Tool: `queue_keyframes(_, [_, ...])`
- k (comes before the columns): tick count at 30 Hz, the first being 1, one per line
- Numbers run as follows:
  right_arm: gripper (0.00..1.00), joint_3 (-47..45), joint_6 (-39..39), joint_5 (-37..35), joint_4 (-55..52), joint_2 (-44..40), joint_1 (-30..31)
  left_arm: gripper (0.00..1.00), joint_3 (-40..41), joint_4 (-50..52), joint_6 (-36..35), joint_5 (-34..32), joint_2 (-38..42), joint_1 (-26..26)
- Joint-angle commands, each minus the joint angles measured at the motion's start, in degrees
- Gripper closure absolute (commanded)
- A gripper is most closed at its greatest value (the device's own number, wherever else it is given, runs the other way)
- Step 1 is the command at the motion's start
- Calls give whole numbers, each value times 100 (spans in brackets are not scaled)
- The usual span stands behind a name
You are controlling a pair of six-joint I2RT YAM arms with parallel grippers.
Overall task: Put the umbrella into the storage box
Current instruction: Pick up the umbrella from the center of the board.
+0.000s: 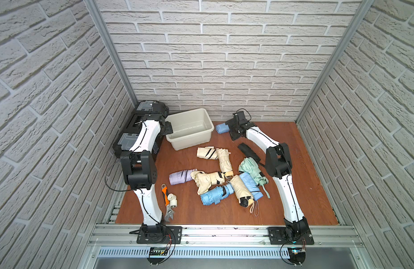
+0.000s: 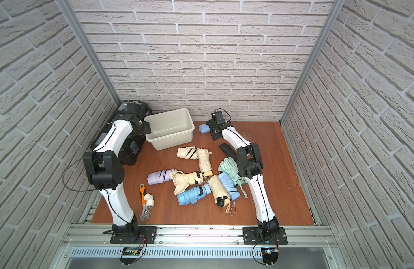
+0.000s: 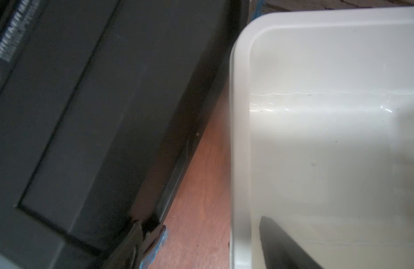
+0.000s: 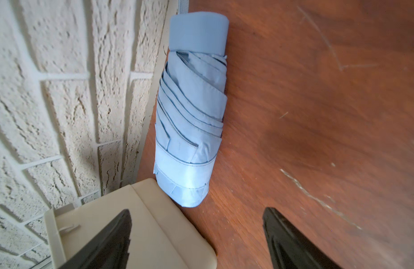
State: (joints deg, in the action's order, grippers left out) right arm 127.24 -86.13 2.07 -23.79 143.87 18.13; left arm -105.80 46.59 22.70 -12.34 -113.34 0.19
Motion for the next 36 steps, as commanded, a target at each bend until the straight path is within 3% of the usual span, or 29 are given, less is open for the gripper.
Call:
queue_keyframes(1, [14,357,-482,-145,41,196,68,18,-107,17,57,-111,95,-38])
queue_keyframes(9, [17,563,-912,-293,268,594,94,18,-27,-27,85,-120,198,-38])
queue_keyframes(19, [30,899,-1098,-434,433,1099,77,17,113,-45,112,-120,289,-47])
queue_keyframes(27, [50,899,-1104,-435,553,1294,37,17,241,-44,101,-146,407,-48])
queue_keyframes(36, [79,610,-1026,-356,968,1222,14,17,432,-66,93,-216,592,-45])
